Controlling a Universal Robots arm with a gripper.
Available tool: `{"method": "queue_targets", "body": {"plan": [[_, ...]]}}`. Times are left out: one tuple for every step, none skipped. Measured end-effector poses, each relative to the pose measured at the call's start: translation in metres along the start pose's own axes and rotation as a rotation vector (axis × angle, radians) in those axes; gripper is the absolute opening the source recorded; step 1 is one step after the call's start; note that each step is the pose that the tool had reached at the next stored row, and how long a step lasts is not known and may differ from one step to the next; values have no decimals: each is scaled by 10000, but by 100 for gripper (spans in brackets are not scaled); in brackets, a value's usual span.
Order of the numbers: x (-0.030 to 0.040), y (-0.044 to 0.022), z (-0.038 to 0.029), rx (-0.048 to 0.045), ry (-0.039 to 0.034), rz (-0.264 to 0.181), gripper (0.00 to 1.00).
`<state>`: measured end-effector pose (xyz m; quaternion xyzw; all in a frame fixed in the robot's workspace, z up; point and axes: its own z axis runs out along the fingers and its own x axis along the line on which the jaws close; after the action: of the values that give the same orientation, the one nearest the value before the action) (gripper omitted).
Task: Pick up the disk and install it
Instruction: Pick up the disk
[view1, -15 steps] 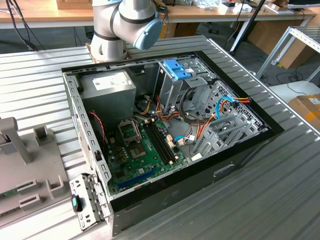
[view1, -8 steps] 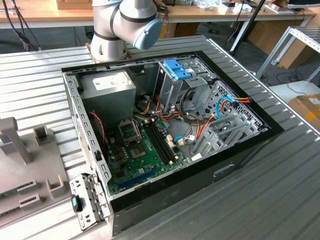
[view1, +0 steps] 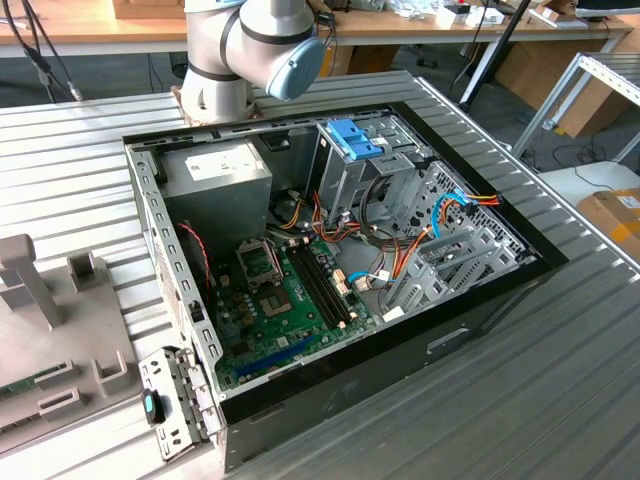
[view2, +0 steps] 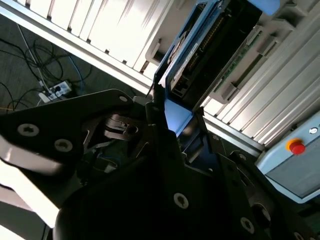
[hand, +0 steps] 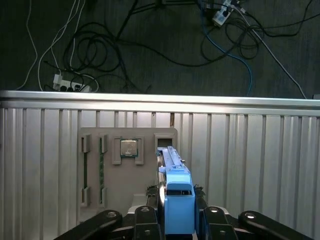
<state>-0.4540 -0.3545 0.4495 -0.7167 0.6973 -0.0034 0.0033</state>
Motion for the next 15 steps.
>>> {"method": "queue_targets", "body": {"plan": [[0,0,-68,-1,0,0,36],[0,-1,-111,1,-1,0,36],[0,-1,-196,1,-1,0,36],[0,-2,-252,1,-1,0,36],[0,-3,-294,-1,0,0,36],[0,-3,-294,0,0,0,36],[0,-3,-294,1,-1,0,36],[0,-3,-294,2,-1,0,36],[0,-3,-295,1,-1,0,36],[0,-3,-295,0,-1,0,36],[0,-3,-296,0,-1,0,36],[0,-3,-304,-2,0,0,36],[0,-3,-324,-3,0,0,36],[0,-3,-359,-1,0,0,36],[0,-5,-467,-1,0,0,36]]}}
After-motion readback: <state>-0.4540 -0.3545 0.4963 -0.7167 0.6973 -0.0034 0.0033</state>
